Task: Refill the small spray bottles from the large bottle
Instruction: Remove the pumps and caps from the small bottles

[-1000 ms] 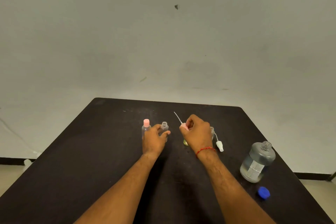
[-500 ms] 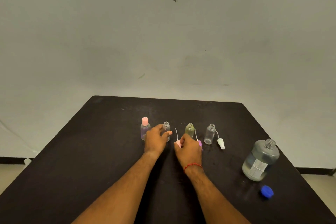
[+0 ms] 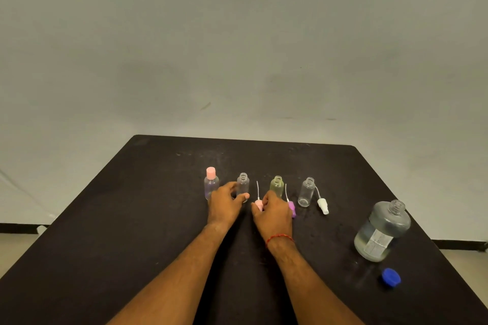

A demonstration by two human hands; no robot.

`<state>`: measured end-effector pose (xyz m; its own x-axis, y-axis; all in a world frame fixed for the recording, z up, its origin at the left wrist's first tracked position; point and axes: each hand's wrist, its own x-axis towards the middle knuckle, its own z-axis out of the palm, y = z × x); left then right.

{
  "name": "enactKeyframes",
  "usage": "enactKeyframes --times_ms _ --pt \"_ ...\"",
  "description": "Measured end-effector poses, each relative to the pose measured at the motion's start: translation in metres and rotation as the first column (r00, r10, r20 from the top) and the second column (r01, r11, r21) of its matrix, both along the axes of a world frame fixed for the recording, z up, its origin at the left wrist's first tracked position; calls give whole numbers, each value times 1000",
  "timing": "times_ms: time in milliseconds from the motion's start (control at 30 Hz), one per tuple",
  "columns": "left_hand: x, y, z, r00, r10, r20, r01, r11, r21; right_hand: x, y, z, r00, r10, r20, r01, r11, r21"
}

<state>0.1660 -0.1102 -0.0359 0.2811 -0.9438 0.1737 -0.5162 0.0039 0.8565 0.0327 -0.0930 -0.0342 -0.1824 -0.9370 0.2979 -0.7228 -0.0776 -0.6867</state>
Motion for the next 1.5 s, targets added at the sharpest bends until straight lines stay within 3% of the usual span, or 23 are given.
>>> enactKeyframes --times_ms 667,1500 --pt "1 24 6 996 86 24 -84 994 -63 -1 4 4 997 36 -72 -34 999 26" --pt "13 41 5 994 104 -12 -105 993 -52 2 15 12 999 47 -17 -46 997 55"
